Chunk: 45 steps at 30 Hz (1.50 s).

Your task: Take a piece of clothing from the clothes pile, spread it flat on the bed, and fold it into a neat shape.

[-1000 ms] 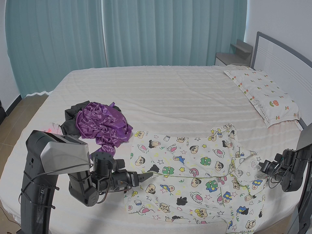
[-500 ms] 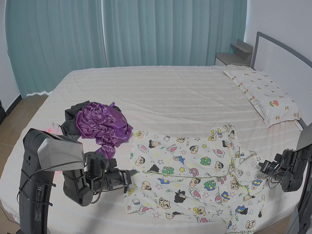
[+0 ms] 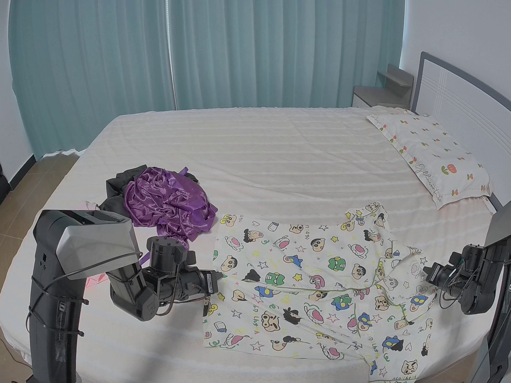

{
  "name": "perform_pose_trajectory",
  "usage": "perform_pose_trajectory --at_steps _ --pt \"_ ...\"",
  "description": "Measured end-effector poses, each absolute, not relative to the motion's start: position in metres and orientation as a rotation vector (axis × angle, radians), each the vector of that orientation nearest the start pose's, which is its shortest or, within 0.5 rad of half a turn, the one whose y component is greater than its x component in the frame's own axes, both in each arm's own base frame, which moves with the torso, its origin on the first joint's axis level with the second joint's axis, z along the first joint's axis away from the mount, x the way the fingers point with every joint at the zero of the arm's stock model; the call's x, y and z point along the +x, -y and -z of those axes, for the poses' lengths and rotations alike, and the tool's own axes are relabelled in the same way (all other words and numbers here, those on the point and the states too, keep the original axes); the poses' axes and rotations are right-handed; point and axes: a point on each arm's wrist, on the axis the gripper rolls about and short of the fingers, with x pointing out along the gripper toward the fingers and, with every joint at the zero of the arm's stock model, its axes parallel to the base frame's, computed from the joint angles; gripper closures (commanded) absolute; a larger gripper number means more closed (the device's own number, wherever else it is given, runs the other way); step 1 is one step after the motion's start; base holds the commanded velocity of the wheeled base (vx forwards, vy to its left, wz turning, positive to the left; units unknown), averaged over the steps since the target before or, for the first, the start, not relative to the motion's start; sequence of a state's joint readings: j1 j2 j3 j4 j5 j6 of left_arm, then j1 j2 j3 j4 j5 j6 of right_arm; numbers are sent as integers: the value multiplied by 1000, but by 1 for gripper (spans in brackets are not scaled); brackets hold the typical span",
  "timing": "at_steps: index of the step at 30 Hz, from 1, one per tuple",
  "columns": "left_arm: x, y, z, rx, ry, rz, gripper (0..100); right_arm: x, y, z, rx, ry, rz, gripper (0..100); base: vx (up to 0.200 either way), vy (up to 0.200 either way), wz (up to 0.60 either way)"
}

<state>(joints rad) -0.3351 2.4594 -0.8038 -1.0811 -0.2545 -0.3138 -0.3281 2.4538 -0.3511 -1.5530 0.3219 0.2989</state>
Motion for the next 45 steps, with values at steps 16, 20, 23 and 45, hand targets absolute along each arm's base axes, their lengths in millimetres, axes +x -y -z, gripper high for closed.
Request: perform_pose_trajectory --at_steps 16,20,23,45 --pt "355 115 42 -271 -657 392 0 280 88 51 468 -520 85 100 0 0 0" --pt "343 109 38 -286 -683 377 0 280 89 49 468 -515 87 100 0 0 0" --pt "323 104 27 -353 -705 353 0 279 89 47 467 -509 87 100 0 0 0" --pt "273 129 40 -385 -739 456 0 275 88 33 462 -484 83 100 -164 0 0"
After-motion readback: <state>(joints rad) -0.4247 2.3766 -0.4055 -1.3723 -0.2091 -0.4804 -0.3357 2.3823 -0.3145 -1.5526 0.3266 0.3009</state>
